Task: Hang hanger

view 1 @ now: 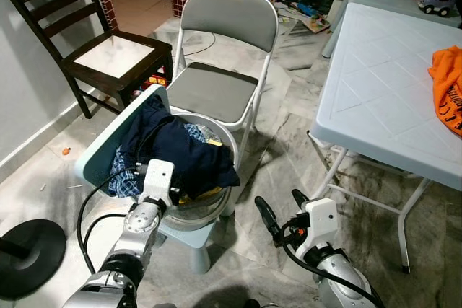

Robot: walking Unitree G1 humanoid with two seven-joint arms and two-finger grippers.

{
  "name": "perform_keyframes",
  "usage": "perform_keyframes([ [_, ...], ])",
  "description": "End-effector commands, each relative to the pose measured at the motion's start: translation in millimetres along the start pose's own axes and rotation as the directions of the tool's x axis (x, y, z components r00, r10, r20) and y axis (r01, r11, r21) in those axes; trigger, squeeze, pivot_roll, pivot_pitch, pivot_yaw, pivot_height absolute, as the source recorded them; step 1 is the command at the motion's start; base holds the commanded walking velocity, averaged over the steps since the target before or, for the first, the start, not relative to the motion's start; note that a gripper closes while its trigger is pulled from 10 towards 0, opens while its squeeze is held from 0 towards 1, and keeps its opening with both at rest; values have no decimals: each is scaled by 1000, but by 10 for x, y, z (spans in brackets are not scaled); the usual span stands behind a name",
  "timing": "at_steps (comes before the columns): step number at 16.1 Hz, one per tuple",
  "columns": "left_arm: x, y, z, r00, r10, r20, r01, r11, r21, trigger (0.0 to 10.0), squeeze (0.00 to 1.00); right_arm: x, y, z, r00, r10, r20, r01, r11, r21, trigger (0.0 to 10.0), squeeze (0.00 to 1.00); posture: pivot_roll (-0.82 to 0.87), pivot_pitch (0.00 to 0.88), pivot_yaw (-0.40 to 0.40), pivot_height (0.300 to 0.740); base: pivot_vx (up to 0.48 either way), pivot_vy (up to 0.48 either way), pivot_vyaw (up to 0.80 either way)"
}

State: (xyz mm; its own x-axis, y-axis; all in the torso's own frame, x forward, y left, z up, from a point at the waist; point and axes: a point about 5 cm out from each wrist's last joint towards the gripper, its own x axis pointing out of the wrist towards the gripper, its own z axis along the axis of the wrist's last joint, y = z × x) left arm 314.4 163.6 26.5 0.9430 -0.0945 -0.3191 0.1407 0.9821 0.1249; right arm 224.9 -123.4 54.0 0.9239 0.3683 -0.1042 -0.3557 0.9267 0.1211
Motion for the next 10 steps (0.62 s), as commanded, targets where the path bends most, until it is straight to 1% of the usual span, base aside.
perform_keyframes([
  [1,-23,31,-77,999,24,-45,-25,1000,-16,10000,1000,-18,7,3,1000,7,-3,-7,1000,-4,10000,0,153,117,-80,740,0,0,0],
  [2,-36,29,-132,997,25,-76,-28,999,-36,10000,1000,-14,12,4,1000,9,-2,-9,1000,-2,10000,0,155,121,-80,740,0,0,0],
  [3,-49,16,-170,996,16,-87,-20,999,-42,10000,1000,-8,16,3,1000,12,-3,-12,1000,-3,10000,0,155,121,-80,740,0,0,0],
  [5,-52,2,-200,995,8,-102,-12,999,-33,10000,1000,4,27,20,1000,16,0,-16,1000,-4,10000,0,148,123,-87,740,0,0,0],
  [6,-36,13,-169,995,24,-97,-26,1000,-15,10000,1000,-1,24,21,1000,17,0,-17,1000,-6,10000,0,148,123,-87,740,0,0,0],
  [7,13,-10,-78,997,20,-80,-21,1000,-12,10000,1000,-27,5,14,1000,11,-3,-11,1000,-9,10000,0,148,123,-87,740,0,0,0],
  [8,30,-28,-63,996,17,-89,-18,1000,-13,10000,1000,-41,-6,4,1000,6,-6,-6,1000,-9,10000,0,148,123,-87,740,0,0,0],
  [9,38,-57,-93,991,7,-133,-9,1000,-15,10000,1000,-42,-8,6,1000,5,-6,-5,1000,-10,10000,0,133,119,-83,740,0,0,0],
  [10,41,-132,-120,985,-41,-165,36,999,-34,10000,1000,-40,-5,11,1000,3,-4,-3,1000,-10,10000,0,126,115,-83,740,0,0,0],
])
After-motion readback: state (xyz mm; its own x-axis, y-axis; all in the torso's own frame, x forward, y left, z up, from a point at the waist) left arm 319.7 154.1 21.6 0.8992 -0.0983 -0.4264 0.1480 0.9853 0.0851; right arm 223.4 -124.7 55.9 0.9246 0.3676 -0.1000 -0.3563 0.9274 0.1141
